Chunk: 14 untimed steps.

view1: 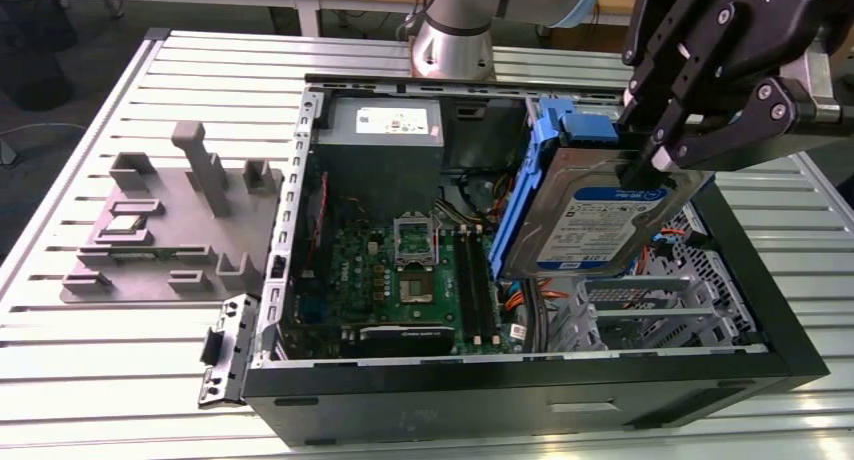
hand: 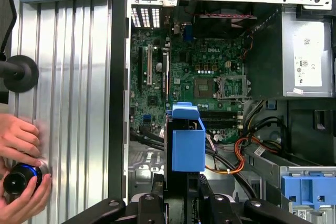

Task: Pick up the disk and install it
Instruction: 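Pick up the disk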

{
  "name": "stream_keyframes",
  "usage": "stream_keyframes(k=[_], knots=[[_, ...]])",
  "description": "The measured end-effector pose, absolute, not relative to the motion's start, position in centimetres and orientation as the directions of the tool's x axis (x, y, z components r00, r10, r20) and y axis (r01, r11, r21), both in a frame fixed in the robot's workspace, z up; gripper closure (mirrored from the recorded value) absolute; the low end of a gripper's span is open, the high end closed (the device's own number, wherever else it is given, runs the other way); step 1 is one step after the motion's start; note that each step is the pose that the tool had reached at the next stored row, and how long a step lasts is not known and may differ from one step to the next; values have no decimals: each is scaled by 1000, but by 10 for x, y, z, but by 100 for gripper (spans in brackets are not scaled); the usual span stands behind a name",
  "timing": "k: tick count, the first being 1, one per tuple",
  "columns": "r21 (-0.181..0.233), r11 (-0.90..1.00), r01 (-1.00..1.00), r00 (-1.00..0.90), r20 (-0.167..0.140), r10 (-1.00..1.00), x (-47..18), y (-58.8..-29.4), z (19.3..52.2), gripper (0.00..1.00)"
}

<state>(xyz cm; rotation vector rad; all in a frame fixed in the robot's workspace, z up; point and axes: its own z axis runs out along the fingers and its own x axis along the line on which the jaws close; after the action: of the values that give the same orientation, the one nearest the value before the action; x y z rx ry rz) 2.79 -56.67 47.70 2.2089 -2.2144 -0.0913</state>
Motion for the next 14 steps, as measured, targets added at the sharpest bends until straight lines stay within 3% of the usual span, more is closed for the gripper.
stream_keyframes(k=[14], knots=[[50, 2, -999, -3, -32, -999, 46, -567, 477, 65]])
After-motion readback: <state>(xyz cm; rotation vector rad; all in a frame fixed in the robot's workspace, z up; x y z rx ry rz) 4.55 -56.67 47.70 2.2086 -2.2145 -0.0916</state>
